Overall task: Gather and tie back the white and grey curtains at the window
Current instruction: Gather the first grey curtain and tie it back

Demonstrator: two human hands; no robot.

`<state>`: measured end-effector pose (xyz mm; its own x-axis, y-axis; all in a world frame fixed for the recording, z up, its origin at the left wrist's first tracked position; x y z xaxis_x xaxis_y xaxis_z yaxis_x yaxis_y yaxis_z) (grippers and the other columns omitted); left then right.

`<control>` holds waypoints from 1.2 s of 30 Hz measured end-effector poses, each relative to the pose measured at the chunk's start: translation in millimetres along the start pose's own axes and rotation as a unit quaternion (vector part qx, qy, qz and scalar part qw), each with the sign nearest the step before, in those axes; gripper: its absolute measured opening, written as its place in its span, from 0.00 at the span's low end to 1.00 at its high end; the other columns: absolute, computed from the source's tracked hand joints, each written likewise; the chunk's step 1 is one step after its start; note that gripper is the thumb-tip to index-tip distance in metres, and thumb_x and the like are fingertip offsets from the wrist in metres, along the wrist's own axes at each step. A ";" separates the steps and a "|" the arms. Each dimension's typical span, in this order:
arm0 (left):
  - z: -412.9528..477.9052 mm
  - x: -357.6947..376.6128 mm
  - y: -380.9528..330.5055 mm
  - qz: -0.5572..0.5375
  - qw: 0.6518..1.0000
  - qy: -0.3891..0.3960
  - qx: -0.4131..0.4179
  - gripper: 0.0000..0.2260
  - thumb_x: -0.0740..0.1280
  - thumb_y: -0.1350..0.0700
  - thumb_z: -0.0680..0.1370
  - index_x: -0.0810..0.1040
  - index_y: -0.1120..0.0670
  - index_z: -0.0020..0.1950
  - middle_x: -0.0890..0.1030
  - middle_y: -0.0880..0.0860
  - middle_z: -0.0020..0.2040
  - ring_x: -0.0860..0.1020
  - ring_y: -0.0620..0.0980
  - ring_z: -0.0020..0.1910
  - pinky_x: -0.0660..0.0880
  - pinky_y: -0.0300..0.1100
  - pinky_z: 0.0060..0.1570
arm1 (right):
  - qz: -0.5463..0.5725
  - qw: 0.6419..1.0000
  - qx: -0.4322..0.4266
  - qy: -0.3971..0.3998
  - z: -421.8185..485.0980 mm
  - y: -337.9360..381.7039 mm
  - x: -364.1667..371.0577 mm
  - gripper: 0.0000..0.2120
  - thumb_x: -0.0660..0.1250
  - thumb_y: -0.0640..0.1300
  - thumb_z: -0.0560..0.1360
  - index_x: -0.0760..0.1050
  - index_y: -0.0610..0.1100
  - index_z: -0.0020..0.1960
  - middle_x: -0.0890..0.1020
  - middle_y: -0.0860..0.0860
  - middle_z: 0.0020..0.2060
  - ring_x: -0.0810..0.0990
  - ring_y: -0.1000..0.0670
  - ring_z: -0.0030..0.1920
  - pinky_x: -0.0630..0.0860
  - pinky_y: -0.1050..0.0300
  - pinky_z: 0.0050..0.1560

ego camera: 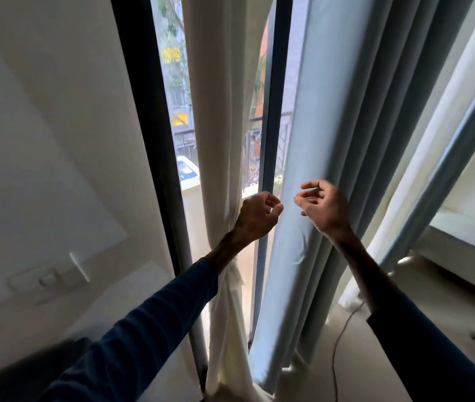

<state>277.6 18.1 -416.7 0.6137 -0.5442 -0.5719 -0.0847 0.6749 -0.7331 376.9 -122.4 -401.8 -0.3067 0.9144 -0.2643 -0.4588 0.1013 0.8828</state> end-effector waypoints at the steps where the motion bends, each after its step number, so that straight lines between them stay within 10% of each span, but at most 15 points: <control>1: 9.6 -1.9 -12.4 0.004 1.000 -0.011 0.014 0.08 0.70 0.53 0.76 0.82 0.57 0.50 0.85 0.51 0.47 0.83 0.48 0.42 0.77 0.38 0.45 | 0.002 1.000 -0.016 -0.008 10.5 11.4 -8.3 0.11 0.75 0.38 0.72 0.78 0.43 0.52 0.85 0.44 0.42 0.86 0.42 0.41 0.85 0.43 0.40; 17: 198.6 -61.6 -297.7 0.006 0.930 -0.285 0.232 0.29 0.70 0.39 0.74 0.70 0.57 0.65 0.76 0.52 0.59 0.80 0.50 0.49 0.74 0.40 0.47 | -0.052 0.904 -0.383 -0.184 202.5 224.8 -200.6 0.10 0.73 0.42 0.73 0.80 0.46 0.54 0.84 0.54 0.48 0.83 0.55 0.49 0.81 0.63 0.44; 20: 217.1 -78.5 -343.8 -0.003 0.918 -0.312 0.244 0.34 0.70 0.36 0.73 0.65 0.57 0.69 0.77 0.53 0.59 0.79 0.52 0.52 0.76 0.44 0.49 | -0.071 0.888 -0.415 -0.184 240.2 254.2 -223.5 0.16 0.75 0.45 0.73 0.77 0.46 0.59 0.82 0.53 0.53 0.80 0.53 0.53 0.82 0.53 0.50; 36: 301.6 -187.6 -479.2 0.186 0.851 -0.434 0.231 0.35 0.71 0.55 0.70 0.57 0.59 0.71 0.77 0.60 0.59 0.78 0.65 0.56 0.76 0.54 0.52 | -0.085 0.906 -0.375 -0.174 364.0 393.4 -239.8 0.31 0.73 0.53 0.75 0.68 0.35 0.68 0.78 0.40 0.62 0.76 0.40 0.64 0.74 0.48 0.64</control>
<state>439.9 -52.9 152.9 0.9775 0.1866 -0.0987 -0.2045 0.9530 -0.2234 573.5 -159.1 150.1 0.0432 0.9921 -0.1175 -0.9529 0.0762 0.2936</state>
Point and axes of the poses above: each hand's wrist, its own z-axis towards the middle knuckle, its own x-axis out of the palm, y = z × x, the point moved 2 cm from there along z, towards the middle knuckle
